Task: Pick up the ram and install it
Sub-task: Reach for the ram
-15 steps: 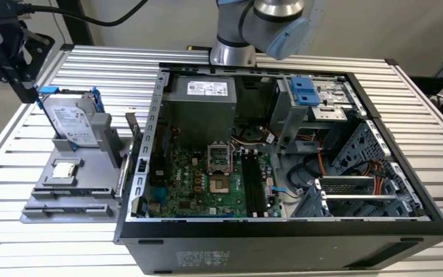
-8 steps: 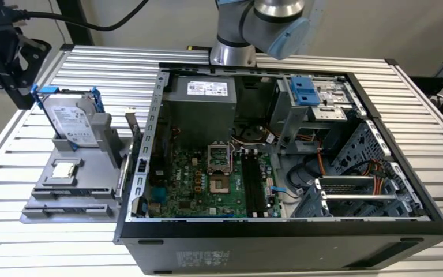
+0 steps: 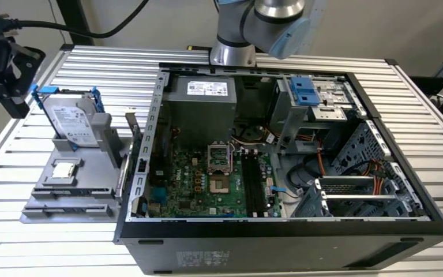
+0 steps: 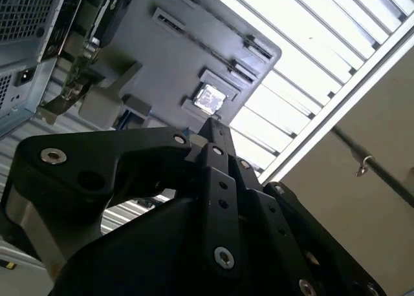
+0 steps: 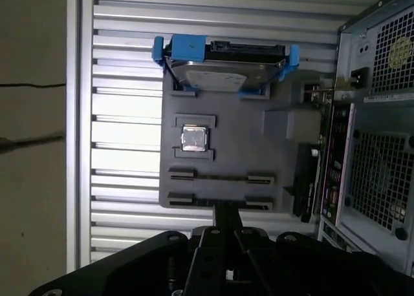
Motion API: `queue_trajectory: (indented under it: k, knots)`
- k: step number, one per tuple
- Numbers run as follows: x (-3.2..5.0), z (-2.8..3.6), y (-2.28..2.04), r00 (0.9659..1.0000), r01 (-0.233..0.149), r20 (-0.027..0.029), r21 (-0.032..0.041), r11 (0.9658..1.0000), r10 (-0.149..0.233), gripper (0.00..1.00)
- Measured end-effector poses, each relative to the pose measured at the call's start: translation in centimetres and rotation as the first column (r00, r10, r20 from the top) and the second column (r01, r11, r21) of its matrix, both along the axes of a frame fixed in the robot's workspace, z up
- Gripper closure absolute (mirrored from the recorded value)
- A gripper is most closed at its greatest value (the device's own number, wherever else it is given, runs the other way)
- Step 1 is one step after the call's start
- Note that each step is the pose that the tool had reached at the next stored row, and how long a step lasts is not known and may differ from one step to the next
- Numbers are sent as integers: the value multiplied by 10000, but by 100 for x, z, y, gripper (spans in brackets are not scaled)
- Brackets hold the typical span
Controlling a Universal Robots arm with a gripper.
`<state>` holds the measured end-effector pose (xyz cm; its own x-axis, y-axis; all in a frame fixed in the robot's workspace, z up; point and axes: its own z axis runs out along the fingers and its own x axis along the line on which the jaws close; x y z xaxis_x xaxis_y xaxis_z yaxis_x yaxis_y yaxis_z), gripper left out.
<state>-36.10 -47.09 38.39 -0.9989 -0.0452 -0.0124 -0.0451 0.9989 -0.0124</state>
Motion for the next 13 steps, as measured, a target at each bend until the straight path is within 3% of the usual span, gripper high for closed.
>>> queue_trajectory:
  k: [13]
  knots:
    - [-14, -13, -339, 10000, -75, 1, 1, 10000, 75, 100]
